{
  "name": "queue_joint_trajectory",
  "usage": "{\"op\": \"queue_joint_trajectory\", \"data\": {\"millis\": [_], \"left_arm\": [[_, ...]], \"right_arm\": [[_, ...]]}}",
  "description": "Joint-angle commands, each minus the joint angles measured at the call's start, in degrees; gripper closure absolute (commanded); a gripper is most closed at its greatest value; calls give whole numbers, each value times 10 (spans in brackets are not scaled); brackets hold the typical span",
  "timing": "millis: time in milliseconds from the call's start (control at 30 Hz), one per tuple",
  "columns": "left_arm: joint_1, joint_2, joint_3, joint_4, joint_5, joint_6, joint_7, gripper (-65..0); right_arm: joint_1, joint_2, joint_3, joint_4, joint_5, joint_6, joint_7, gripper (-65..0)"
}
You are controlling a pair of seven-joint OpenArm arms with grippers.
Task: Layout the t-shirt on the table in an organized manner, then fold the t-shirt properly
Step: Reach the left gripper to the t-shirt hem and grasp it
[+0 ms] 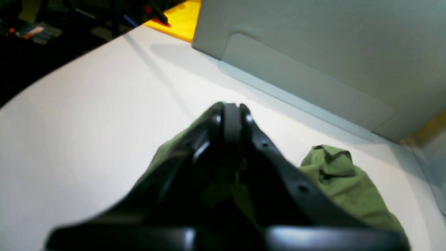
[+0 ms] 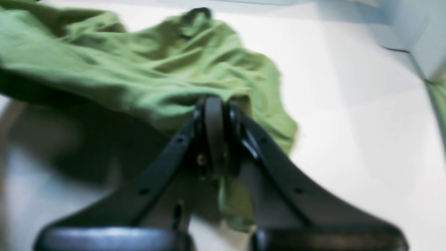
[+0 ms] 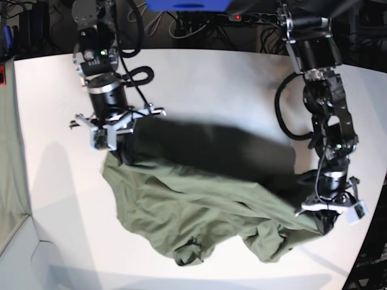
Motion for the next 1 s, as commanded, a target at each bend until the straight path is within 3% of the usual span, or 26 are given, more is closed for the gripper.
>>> {"op": "queue_joint_trajectory", "data": {"millis": [0,267,467,800,867,967], "left_arm": [[-30,-4,0,4,1,-3,-17,-3],[-174,-5,41,-256,1,-4,-33,-3],[-320,-5,98,-464,1,0,-145,-3],[-445,-3,193,-647,1,0,-238,-16],[-459,-2,228,-696,1,1,-267,-64],[-462,-1,272,-749,0,1,-314,-218]], "right_arm": [[6,1,4,12,-1,1,19,0],[9,2,36,11,-1,1,16,0],[9,1,50,11,-1,1,16,0],[9,-1,72,11,-1,1,16,0],[9,-1,72,11,-1,1,16,0],[9,-2,72,11,-1,1,16,0]]}}
